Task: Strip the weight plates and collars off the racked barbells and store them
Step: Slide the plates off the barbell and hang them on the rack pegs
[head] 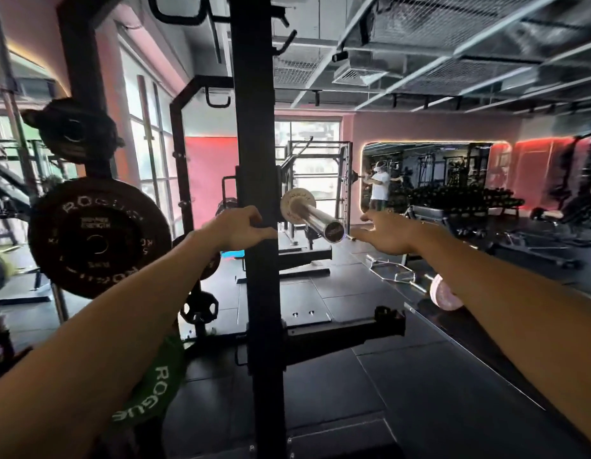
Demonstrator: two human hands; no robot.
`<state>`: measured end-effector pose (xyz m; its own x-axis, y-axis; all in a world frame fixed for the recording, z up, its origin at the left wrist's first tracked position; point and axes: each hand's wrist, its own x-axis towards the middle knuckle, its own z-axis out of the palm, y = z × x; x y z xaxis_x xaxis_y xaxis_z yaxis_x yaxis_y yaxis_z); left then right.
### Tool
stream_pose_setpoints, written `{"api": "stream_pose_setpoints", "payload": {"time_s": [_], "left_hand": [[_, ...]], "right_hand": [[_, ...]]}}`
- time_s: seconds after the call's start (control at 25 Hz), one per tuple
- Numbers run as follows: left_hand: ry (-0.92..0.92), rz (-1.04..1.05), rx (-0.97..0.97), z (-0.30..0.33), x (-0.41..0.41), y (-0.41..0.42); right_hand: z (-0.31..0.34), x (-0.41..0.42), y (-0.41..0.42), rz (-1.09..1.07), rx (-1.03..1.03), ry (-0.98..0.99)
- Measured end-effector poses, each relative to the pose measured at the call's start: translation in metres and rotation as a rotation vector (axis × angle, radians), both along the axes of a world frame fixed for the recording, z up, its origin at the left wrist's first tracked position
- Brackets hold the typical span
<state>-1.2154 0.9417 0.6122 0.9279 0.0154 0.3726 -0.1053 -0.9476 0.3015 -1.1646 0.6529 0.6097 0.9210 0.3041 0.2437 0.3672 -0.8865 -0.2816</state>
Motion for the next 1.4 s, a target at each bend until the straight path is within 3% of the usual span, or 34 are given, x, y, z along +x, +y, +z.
{"api": "stream_pose_setpoints", "payload": {"time_s": [0.4,0.72,1.0,1.4], "left_hand": [[-0.024,0.117,-0.003,0.004,0.124,-0.011],[-0.102,0.104,-0.034,-0.007,0.286,0.015],[-0.094,0.090,-0.210,-0.020,0.404,0.024],[-0.094,0.128,-0.184,-0.019,0.460,0.027]], "right_hand": [[-0.010,0.130,-0.017,0.034,0.021,-0.043],[-0.006,0.287,0.029,0.065,0.020,-0.071],[-0.005,0.411,0.087,0.072,0.065,-0.025],[-0.012,0.459,0.131,0.114,0.282,-0.045]]}}
